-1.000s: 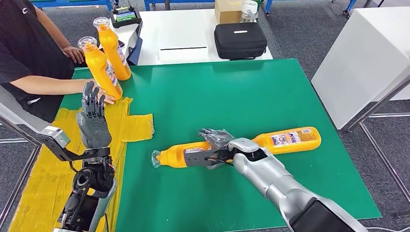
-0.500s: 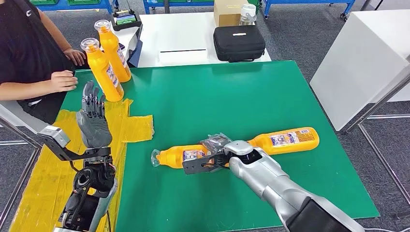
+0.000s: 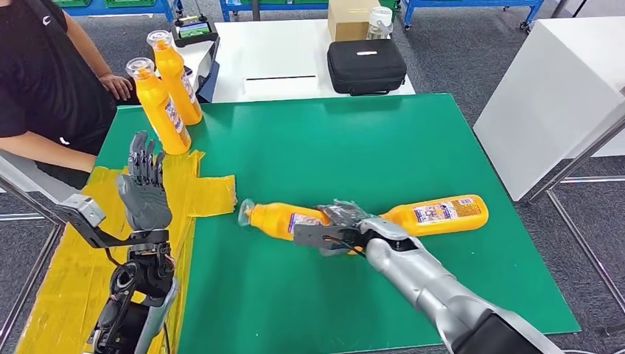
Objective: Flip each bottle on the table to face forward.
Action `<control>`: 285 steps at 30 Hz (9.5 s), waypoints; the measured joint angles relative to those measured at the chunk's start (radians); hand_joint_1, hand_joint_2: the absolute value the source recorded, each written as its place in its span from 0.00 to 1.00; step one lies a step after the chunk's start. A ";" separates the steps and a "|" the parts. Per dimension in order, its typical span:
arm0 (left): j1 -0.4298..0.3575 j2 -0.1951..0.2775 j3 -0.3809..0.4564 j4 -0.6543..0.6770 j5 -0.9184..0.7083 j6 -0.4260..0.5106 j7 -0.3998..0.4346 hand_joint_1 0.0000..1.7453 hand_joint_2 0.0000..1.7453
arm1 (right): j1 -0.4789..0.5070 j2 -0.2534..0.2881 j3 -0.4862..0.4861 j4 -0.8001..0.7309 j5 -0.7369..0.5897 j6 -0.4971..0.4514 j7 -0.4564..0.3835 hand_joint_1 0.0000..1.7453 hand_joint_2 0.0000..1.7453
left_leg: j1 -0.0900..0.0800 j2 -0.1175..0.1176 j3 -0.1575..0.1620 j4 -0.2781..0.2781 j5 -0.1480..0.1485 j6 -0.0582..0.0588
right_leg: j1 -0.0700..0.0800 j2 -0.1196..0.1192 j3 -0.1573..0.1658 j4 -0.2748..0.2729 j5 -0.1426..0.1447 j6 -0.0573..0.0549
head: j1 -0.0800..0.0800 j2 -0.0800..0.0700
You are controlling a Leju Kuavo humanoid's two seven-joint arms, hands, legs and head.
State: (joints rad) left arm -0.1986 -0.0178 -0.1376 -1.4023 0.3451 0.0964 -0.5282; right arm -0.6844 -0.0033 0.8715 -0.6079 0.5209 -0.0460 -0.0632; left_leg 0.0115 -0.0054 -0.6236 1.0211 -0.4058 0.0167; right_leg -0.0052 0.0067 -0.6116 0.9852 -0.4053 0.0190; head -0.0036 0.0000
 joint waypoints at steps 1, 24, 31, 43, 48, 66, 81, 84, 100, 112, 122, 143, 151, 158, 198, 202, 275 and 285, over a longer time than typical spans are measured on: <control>0.010 0.001 0.006 -0.002 0.005 -0.004 0.003 0.00 1.00 | 0.015 -0.016 -0.029 -0.036 -0.024 -0.006 -0.003 1.00 1.00 | 0.000 0.000 -0.003 0.000 0.001 0.001 | 0.000 0.000 -0.002 0.000 0.001 0.001 | 0.000 0.000; 0.065 0.007 0.030 -0.012 0.116 -0.081 0.090 0.00 1.00 | 0.180 -0.128 -0.289 -0.492 -0.183 -0.027 -0.100 1.00 1.00 | 0.000 0.000 -0.018 0.000 0.002 0.002 | 0.000 0.000 -0.018 0.001 0.003 0.003 | 0.000 0.000; 0.056 -0.010 -0.010 -0.025 0.181 -0.143 0.140 0.00 1.00 | 0.114 -0.013 -0.260 -0.416 -0.116 -0.028 -0.072 1.00 1.00 | 0.001 0.001 -0.019 0.000 0.002 0.002 | 0.001 0.000 -0.019 0.001 0.003 0.003 | 0.000 0.000; 0.041 -0.028 -0.046 -0.025 0.365 -0.270 0.217 0.00 1.00 | 0.048 0.181 -0.164 -0.256 -0.039 -0.037 -0.050 1.00 1.00 | 0.001 0.001 -0.020 0.000 0.002 0.002 | 0.001 0.000 -0.020 0.001 0.003 0.003 | 0.000 0.000; 0.036 -0.033 -0.052 -0.015 0.424 -0.312 0.244 0.00 1.00 | 0.043 0.216 -0.143 -0.224 -0.017 -0.024 -0.046 1.00 1.00 | 0.001 0.001 -0.020 0.000 0.002 0.002 | 0.001 0.000 -0.021 0.001 0.003 0.003 | 0.000 0.000; 0.005 -0.055 -0.068 0.024 0.389 -0.266 0.247 0.00 1.00 | -0.010 0.278 -0.111 -0.132 0.079 -0.040 0.013 1.00 1.00 | 0.001 0.001 -0.021 0.000 0.002 0.002 | 0.001 0.000 -0.021 0.001 0.003 0.003 | 0.000 0.000; 0.004 -0.067 -0.075 0.013 0.304 -0.167 0.238 0.00 1.00 | -0.028 0.308 -0.073 -0.108 0.135 -0.045 0.064 1.00 1.00 | 0.001 0.001 -0.020 0.000 0.002 0.002 | 0.001 0.000 -0.021 0.001 0.003 0.003 | 0.000 0.000; 0.003 -0.067 -0.078 0.008 0.298 -0.151 0.260 0.00 1.00 | -0.028 0.308 -0.071 -0.110 0.137 -0.041 0.073 1.00 1.00 | 0.001 0.001 -0.020 0.000 0.002 0.002 | 0.001 0.000 -0.021 0.001 0.003 0.003 | 0.000 0.000; 0.003 -0.083 -0.109 0.014 0.424 -0.199 0.330 1.00 1.00 | -0.031 0.320 -0.066 -0.113 0.125 -0.034 0.076 1.00 1.00 | 0.001 0.002 -0.020 0.000 0.002 0.001 | 0.001 0.002 -0.022 0.001 0.003 0.003 | 0.000 0.000; 0.003 -0.083 -0.126 0.027 0.455 -0.206 0.320 1.00 1.00 | -0.027 0.321 -0.074 -0.113 0.126 -0.034 0.069 1.00 1.00 | 0.001 0.002 -0.020 0.000 0.002 0.001 | 0.001 0.003 -0.023 0.001 0.003 0.003 | 0.000 0.000; 0.003 -0.083 -0.128 0.029 0.460 -0.204 0.311 1.00 1.00 | -0.022 0.321 -0.079 -0.118 0.134 -0.034 0.064 1.00 1.00 | 0.001 0.002 -0.020 0.000 0.002 0.001 | 0.001 0.003 -0.023 0.001 0.003 0.003 | 0.000 0.000; 0.011 -0.080 -0.112 -0.070 0.109 0.020 0.144 1.00 1.00 | 0.059 0.280 -0.173 -0.171 0.111 -0.152 0.021 0.00 0.00 | 0.001 0.001 -0.021 0.000 0.002 0.001 | 0.001 0.002 -0.022 0.001 0.003 0.003 | 0.000 0.000; 0.078 -0.033 0.055 -0.087 -0.364 0.320 0.049 1.00 1.00 | 0.256 0.102 -0.398 -0.577 -0.023 -0.123 -0.115 0.00 0.00 | 0.000 0.000 -0.022 0.000 0.002 0.002 | 0.000 0.000 -0.022 0.000 0.003 0.003 | 0.000 0.000; 0.082 -0.007 0.120 0.035 -1.078 0.594 0.117 1.00 1.00 | 0.382 -0.016 -0.525 -0.790 -0.082 -0.115 -0.179 0.00 0.00 | 0.000 0.000 -0.022 0.000 0.001 0.002 | -0.001 0.000 -0.022 0.000 0.003 0.003 | 0.000 0.000; -0.035 -0.001 -0.003 0.453 -1.175 0.230 0.221 0.00 0.00 | 0.418 -0.090 -0.599 -0.883 -0.107 -0.076 -0.173 0.00 0.75 | 0.000 -0.004 -0.019 0.000 0.004 0.004 | -0.001 -0.005 -0.017 0.000 0.003 0.004 | 0.000 0.000; -0.003 -0.002 0.034 0.360 -0.896 0.131 0.144 0.00 0.00 | 0.429 -0.108 -0.606 -0.891 -0.066 -0.055 -0.152 0.00 1.00 | 0.000 -0.004 -0.020 0.000 0.004 0.004 | -0.001 -0.005 -0.018 0.000 0.003 0.004 | 0.000 0.000; 0.142 -0.038 0.149 -0.093 -0.146 0.078 0.029 0.00 0.00 | 0.129 -0.542 -0.443 -0.337 0.280 0.204 -0.179 0.00 1.00 | -0.004 -0.004 -0.022 0.000 0.001 0.009 | -0.005 -0.006 -0.019 0.000 0.001 0.008 | -0.001 0.000; 0.142 -0.038 0.149 -0.088 -0.129 0.076 0.026 0.00 0.00 | 0.108 -0.536 -0.397 -0.293 0.276 0.215 -0.179 0.00 1.00 | -0.004 -0.004 -0.022 0.000 0.002 0.009 | -0.005 -0.006 -0.019 0.000 0.001 0.008 | -0.001 0.000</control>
State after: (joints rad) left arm -0.0569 -0.0555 0.0111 -1.4903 0.2162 0.1728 -0.5023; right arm -0.5767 -0.5393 0.4745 -0.9014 0.7971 0.1692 -0.2422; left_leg 0.0073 -0.0095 -0.6452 1.0216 -0.4043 0.0257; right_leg -0.0098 0.0007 -0.6305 0.9852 -0.4042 0.0269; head -0.0043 0.0000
